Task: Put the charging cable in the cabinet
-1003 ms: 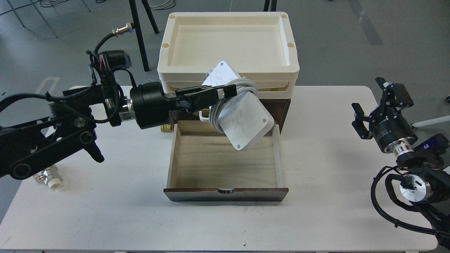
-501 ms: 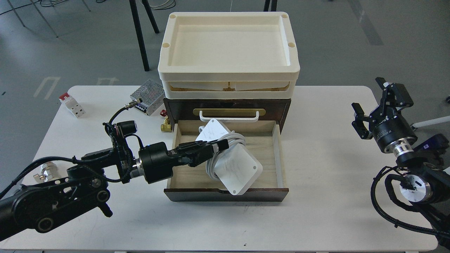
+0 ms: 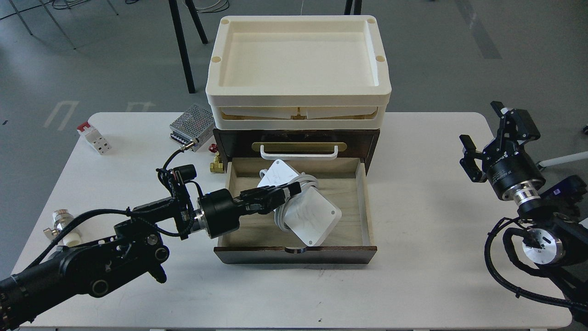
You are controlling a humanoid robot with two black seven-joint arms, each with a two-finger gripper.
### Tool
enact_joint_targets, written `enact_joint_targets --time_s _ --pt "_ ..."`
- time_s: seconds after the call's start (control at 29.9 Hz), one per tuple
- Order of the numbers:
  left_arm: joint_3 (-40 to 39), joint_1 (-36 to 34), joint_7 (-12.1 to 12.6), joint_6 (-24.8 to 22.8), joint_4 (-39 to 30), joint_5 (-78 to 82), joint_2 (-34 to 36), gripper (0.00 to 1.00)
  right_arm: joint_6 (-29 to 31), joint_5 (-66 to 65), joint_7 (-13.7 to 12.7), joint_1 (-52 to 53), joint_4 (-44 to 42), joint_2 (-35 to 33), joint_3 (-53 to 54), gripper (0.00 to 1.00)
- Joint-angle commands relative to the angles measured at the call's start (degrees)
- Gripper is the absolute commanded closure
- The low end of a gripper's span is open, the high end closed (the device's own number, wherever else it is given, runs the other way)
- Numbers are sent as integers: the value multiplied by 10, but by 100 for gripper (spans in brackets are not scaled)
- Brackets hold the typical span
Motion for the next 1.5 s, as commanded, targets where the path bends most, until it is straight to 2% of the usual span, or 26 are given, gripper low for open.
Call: enact_joint_targets --time_s 0.0,0.23,0.3,0.4,0.53,0.97,1.2,1.34,1.47 --pt "0 -2 0 0 45 16 -28 96 -1 0 0 0 0 0 0 1" --pt "1 -4 0 0 85 20 -46 91 0 0 0 0 0 0 0 1" --pt "0 -4 0 0 91 20 -47 84 -1 0 0 0 0 0 0 1" --pt "0 -4 0 -1 91 20 -47 66 -1 0 0 0 0 0 0 1" --pt "0 -4 0 -1 92 20 -48 56 -1 0 0 0 0 0 0 1" --pt "-5 -12 0 -3 88 13 -39 44 0 0 0 0 1 0 -1 1" --pt "-21 -5 0 -6 39 -13 38 38 3 0 0 0 6 0 -7 1" --pt "-27 13 0 -7 6 -113 110 38 4 0 0 0 9 1 -8 1" --pt "-28 41 0 -7 2 -195 162 38 5 0 0 1 9 11 -9 1"
